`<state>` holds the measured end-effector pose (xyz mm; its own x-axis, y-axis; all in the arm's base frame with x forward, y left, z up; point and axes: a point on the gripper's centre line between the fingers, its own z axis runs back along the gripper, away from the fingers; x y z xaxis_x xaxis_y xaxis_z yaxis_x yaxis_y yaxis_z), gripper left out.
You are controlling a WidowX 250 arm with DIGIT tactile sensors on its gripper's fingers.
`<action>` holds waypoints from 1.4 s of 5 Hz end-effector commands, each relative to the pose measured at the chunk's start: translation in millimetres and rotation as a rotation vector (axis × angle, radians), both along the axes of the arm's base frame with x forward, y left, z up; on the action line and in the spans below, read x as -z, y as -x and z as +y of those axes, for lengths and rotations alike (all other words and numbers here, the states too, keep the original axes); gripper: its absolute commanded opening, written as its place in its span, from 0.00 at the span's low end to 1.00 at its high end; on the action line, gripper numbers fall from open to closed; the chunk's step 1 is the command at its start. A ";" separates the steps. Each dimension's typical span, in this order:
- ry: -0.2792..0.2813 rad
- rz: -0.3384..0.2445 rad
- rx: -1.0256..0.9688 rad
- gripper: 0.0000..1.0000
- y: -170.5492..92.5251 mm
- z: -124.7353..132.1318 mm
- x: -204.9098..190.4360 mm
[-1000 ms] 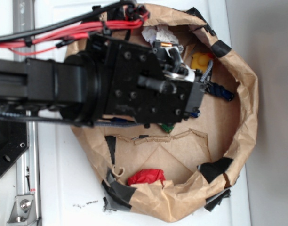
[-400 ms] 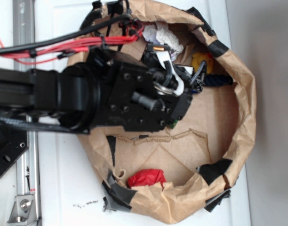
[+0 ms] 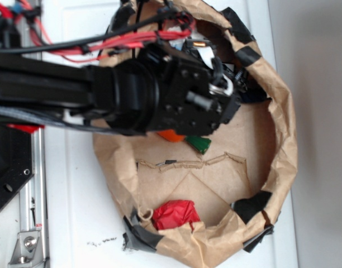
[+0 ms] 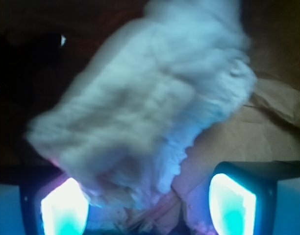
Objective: Grab the white paper.
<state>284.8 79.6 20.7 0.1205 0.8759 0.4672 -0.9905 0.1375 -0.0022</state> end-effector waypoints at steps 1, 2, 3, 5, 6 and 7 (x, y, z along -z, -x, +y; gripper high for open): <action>0.006 0.009 -0.061 0.00 4.9 9.0 5.6; 0.019 0.012 -0.046 0.00 5.1 5.3 2.2; 0.050 -0.005 0.011 0.00 3.7 -2.5 -14.6; 0.403 0.012 0.380 0.00 16.5 -34.7 -80.1; 0.482 0.056 0.576 0.00 25.8 -44.8 -99.3; 0.557 0.144 0.755 0.00 29.7 -49.3 -108.6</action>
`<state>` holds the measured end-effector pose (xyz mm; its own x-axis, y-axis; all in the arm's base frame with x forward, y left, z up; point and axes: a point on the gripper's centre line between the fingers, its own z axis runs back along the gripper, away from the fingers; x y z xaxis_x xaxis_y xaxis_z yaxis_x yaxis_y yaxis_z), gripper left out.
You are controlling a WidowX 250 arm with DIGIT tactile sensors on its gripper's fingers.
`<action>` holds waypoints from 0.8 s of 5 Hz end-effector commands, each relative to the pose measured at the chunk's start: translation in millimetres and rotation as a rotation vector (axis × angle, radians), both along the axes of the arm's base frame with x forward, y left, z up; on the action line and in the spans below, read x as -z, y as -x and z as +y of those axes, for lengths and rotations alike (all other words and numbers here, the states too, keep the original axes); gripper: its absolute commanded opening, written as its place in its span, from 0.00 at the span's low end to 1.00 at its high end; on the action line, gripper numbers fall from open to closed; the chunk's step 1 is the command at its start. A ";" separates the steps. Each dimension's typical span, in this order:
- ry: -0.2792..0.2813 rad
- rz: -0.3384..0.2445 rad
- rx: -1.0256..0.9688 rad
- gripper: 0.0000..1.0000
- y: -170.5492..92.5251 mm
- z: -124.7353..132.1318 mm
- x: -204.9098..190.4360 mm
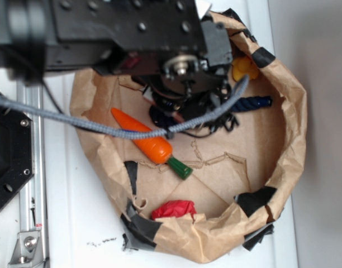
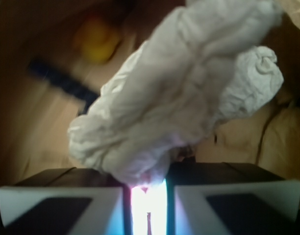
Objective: Grab the white paper.
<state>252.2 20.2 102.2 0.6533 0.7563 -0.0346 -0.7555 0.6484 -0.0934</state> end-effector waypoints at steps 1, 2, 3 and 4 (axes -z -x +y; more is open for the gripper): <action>-0.019 -0.069 0.335 0.00 -3.1 1.4 -27.3; -0.061 -0.094 0.475 0.00 -4.6 -10.0 -25.1; -0.053 -0.166 0.603 0.00 -2.0 -22.3 -23.6; -0.098 -0.210 0.630 0.00 -4.7 -28.6 -23.6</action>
